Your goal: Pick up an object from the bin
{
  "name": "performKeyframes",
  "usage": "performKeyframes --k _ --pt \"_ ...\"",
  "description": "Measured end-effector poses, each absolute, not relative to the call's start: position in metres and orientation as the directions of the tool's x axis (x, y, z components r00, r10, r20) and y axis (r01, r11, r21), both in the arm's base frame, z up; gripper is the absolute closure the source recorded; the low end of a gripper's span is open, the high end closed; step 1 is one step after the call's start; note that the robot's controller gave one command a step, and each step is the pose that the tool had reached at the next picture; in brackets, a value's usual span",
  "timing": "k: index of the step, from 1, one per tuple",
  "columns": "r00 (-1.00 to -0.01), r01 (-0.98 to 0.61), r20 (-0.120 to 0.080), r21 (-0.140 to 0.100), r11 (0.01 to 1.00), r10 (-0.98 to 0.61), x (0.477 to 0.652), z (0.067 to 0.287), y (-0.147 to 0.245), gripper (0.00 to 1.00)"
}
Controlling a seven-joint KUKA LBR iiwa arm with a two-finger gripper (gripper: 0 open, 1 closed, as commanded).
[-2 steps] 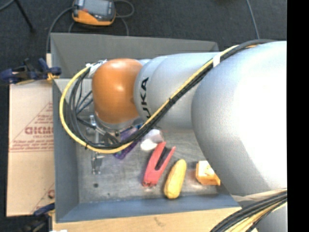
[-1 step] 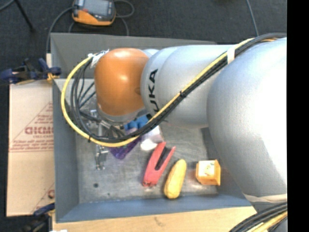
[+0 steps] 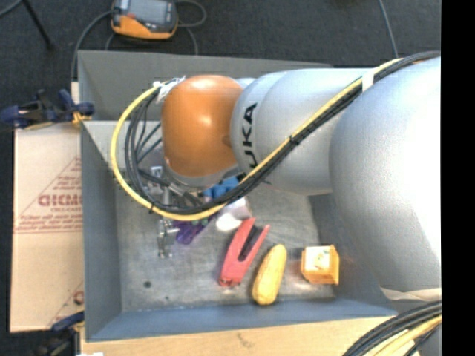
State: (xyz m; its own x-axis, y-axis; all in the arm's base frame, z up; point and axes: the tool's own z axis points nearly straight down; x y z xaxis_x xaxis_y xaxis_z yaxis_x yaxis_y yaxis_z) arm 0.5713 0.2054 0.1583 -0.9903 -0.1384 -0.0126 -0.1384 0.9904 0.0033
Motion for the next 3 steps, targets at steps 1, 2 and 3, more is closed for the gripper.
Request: performKeyframes --k 1,2,3 --pt "-0.999 -0.050 -0.011 0.004 0.999 -0.050 0.604 0.093 0.186 0.00" --pt "-0.987 -0.162 -0.002 0.000 0.987 -0.162 0.608 0.080 0.158 0.00" --pt "-0.982 -0.190 -0.001 0.001 0.982 -0.190 0.587 0.116 0.134 0.00"
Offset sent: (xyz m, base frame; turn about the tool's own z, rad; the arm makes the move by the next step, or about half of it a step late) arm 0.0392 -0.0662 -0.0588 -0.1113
